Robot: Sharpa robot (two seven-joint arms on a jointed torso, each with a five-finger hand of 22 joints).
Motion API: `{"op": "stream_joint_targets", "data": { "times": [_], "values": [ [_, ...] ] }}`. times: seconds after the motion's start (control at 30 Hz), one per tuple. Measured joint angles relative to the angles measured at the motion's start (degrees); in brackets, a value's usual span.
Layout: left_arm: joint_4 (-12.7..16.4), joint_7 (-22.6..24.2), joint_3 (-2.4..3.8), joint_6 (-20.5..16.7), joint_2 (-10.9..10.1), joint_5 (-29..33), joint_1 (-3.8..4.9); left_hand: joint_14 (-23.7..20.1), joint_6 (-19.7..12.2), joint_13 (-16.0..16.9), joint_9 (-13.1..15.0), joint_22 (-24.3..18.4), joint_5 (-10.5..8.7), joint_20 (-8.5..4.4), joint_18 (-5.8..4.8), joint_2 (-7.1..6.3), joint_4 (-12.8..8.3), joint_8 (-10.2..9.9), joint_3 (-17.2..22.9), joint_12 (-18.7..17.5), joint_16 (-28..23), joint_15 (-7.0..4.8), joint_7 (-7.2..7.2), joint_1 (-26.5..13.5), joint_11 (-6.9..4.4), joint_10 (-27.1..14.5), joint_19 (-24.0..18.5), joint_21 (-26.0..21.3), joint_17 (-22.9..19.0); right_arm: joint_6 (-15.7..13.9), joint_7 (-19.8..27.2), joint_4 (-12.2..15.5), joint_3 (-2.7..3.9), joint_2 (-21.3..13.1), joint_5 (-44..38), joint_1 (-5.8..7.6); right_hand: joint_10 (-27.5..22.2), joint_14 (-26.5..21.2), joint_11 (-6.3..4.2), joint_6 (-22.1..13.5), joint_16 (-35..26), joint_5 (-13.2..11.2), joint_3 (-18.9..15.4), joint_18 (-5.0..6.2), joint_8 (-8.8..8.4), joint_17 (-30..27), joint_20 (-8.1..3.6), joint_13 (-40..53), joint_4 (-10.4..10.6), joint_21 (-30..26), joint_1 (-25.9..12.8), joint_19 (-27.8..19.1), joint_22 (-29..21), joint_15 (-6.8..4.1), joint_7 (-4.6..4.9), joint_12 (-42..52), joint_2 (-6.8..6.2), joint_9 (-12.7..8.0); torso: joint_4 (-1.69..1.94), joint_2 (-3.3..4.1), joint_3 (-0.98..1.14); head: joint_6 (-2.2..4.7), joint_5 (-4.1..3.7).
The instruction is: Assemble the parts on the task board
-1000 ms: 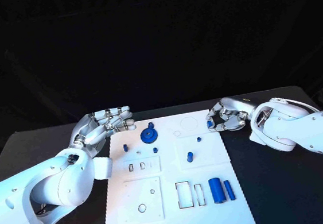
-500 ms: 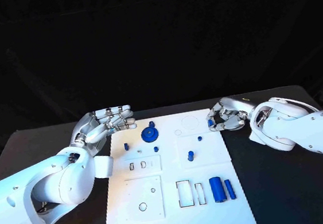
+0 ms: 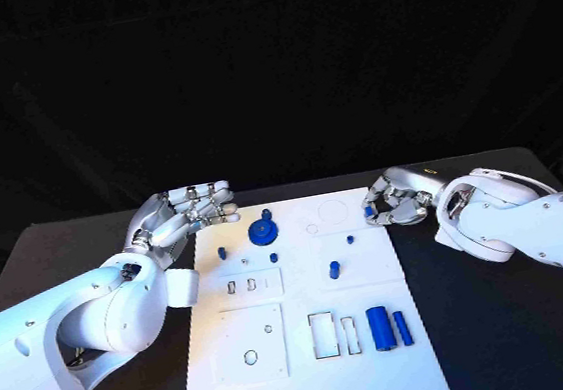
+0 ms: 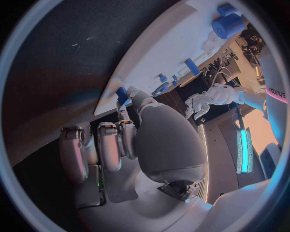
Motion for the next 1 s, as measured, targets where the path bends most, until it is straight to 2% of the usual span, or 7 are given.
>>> {"op": "stream_joint_targets", "data": {
  "times": [0.3, 0.43, 0.57, 0.83, 1.0],
  "values": [
    [0.0, 0.0, 0.00, 0.0, -0.1, 0.0, 0.00, 0.0, 0.0, 0.0, 0.0, 0.0, 0.00, 0.00, 0.01, 0.00, 0.0, 0.0, 0.0, 0.0, 0.0, 0.00, 0.00, 0.0, 0.00, 0.0, 0.0, 0.0, 0.0, -0.8, -0.5, 0.3, 0.00, 0.0, -0.5, 0.00, 0.0, 0.0, -0.41, 1.2, 0.0, -0.3, 1.1, 0.00, 0.66, 0.0, -0.40, 0.0, -0.5, 0.0, 0.5, 0.0, 0.0, -0.41, -0.64, 0.0, 0.46, 0.1, 0.02, -0.01, 0.02, -0.14, 0.18],
    [0.0, 0.0, 0.00, 0.0, -0.1, 0.0, 0.00, 0.0, 0.0, 0.0, 0.0, 0.0, 0.00, 0.00, 0.00, 0.00, 0.0, 0.0, 0.0, 0.0, 0.0, 0.00, 0.00, 0.0, 0.00, 0.0, 0.0, 0.0, 0.0, -1.5, -0.7, 1.5, 0.00, -0.3, -0.8, 0.00, -0.2, -0.1, -0.61, 1.3, 0.0, -0.4, 1.2, 0.00, 0.91, 0.0, -0.40, 0.0, -0.4, 0.0, 0.5, 0.0, 0.0, -0.49, -0.72, 0.2, 0.71, 0.3, -0.02, -0.04, 0.02, -0.13, 0.30],
    [-0.1, 0.0, 0.00, 0.0, 0.0, 0.0, 0.00, 0.0, 0.0, 0.0, 0.0, 0.0, 0.00, 0.00, 0.00, 0.00, 0.0, 0.0, 0.0, 0.0, 0.0, 0.00, 0.00, 0.0, 0.00, 0.0, 0.0, 0.0, 0.0, -2.2, -1.8, 4.4, 0.03, -0.9, -1.2, 0.26, 0.0, -0.1, -0.78, 1.3, 0.3, -0.7, 1.6, 0.00, 1.04, 0.0, -0.60, 0.0, 0.0, 0.0, 0.0, 0.2, 0.0, -0.49, -0.72, 0.6, 1.37, 0.3, -0.07, -0.10, 0.02, -0.09, 0.38],
    [-0.5, 0.0, 0.00, 0.0, 0.3, 0.1, 0.00, 0.0, 0.0, 0.0, 0.0, 0.0, 0.00, 0.00, 0.01, 0.00, 0.0, 0.0, 0.0, 0.0, 0.0, 0.00, 0.00, 0.0, 0.00, 0.0, 0.0, 0.0, 0.0, -3.0, -5.9, 11.3, 0.18, -0.9, -2.7, 1.96, 0.0, 0.1, -0.81, 1.3, 0.3, -0.8, 1.6, 0.00, 1.03, 0.0, -0.60, 0.0, 0.1, 0.0, -0.3, 0.2, 0.0, -0.70, -0.70, 0.7, 1.66, 0.3, -0.15, -0.26, -0.08, 0.00, 0.58],
    [-1.3, 0.0, 0.00, 0.1, 0.8, 0.2, 0.00, 0.0, 0.0, 0.0, 0.0, 0.0, 0.00, 0.00, 0.00, 0.00, 0.0, 0.0, 0.0, 0.0, 0.0, 0.00, 0.00, 0.0, 0.00, 0.0, 0.0, 0.1, 0.0, -3.2, -8.2, 14.8, 0.18, 1.7, -3.8, 2.25, 0.0, 0.1, -0.81, 1.4, 0.3, -0.8, 1.7, 0.00, 0.97, 0.0, -0.61, 0.0, 0.2, 0.0, -0.3, 0.2, 0.0, -0.69, -0.83, 0.7, 1.65, 0.2, -0.16, -0.53, -0.13, -0.34, 0.92]
  ]
}}
